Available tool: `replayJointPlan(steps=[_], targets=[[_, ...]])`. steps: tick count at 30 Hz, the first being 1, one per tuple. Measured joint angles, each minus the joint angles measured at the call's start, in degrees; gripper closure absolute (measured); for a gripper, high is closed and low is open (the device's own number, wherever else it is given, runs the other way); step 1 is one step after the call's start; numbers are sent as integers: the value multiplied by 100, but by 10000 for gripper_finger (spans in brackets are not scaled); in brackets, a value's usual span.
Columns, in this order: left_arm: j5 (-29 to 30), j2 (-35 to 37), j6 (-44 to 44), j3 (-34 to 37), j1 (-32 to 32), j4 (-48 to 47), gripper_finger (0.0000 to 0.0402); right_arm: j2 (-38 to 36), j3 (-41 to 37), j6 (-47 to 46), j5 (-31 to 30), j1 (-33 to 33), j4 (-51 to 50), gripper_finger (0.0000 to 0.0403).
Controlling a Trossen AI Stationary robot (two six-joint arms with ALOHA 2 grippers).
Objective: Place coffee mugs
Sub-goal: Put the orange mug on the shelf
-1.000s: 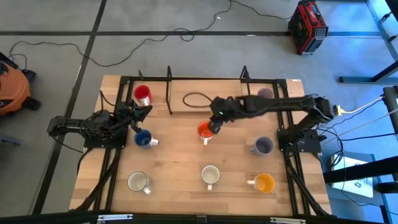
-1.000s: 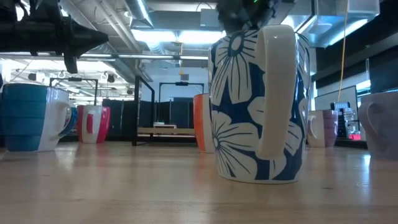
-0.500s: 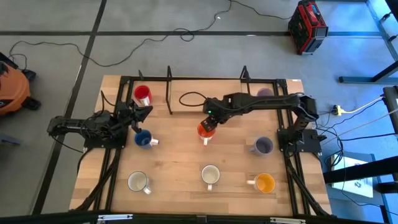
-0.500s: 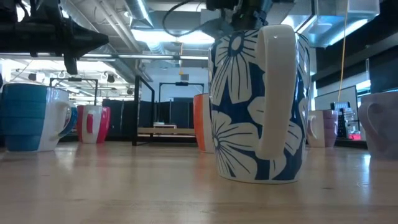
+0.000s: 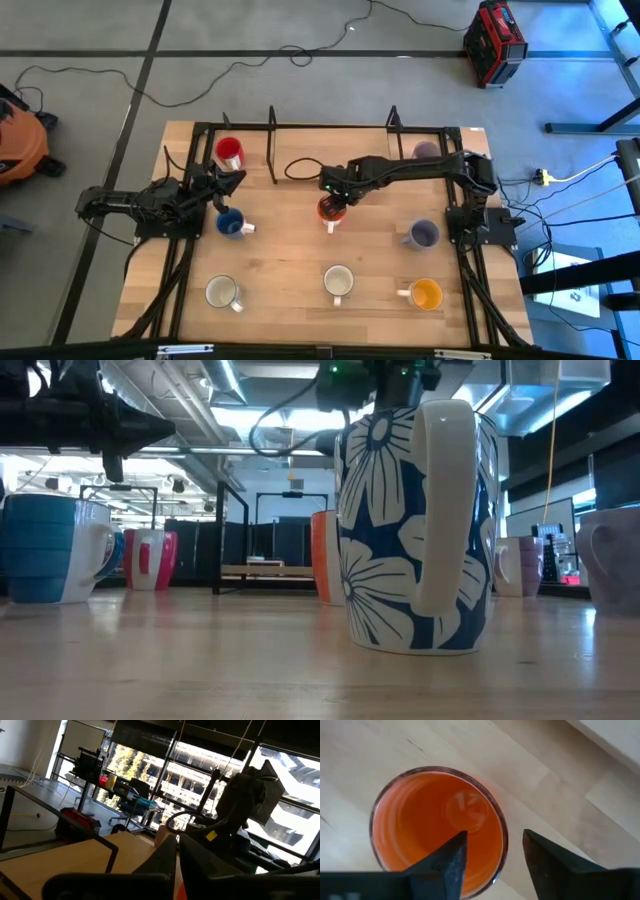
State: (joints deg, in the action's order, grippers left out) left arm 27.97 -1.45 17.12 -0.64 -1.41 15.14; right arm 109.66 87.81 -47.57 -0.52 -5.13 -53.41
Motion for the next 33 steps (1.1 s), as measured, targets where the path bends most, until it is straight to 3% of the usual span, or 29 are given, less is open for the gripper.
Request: replayJointPlan(steps=[10, 17, 26, 33], targets=[[42, 0, -120, 0, 0, -24, 386, 34, -1, 5, -115, -2, 37, 303], [315, 0, -118, 0, 0, -15, 386, 64, 0, 169, -52, -17, 39, 392], [291, 0, -113, 0, 0, -13, 386, 14, 104, 123, -130, -17, -159, 397], [267, 0, -109, 0, 0, -11, 386, -153, 1045, 457, -330, -32, -1194, 400]])
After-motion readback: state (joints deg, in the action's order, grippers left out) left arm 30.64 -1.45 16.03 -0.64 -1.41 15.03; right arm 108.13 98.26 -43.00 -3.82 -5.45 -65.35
